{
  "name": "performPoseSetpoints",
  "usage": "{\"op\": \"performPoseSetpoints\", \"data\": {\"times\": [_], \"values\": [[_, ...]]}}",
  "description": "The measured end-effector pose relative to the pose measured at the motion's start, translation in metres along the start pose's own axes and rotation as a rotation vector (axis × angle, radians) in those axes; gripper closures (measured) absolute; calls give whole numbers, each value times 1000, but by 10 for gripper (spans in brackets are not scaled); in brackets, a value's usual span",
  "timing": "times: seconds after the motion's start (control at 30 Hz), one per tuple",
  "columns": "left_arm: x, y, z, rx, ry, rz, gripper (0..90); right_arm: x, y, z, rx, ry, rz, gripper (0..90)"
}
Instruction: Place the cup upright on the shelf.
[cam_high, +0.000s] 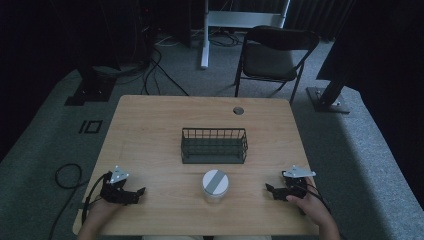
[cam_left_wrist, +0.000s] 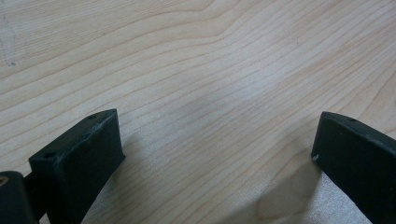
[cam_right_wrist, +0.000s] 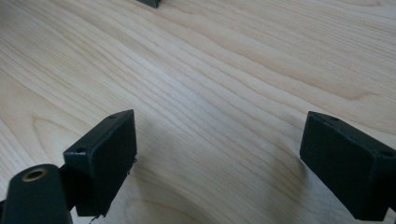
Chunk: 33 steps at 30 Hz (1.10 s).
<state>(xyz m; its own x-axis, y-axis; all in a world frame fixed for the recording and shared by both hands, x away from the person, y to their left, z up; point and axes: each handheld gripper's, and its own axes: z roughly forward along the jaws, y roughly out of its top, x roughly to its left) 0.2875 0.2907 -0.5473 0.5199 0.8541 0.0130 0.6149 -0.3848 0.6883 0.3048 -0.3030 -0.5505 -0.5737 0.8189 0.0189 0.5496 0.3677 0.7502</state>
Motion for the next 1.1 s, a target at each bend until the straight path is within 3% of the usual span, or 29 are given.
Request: {"op": "performPoseSetpoints", "data": {"times": [0.6,1.1], "values": [[0,0,0,0,0,0,20,21,10,9,-18,72,-37,108],[0,0,0,1,5,-5,20,52,24,12,-52,169,-122,108]]}}
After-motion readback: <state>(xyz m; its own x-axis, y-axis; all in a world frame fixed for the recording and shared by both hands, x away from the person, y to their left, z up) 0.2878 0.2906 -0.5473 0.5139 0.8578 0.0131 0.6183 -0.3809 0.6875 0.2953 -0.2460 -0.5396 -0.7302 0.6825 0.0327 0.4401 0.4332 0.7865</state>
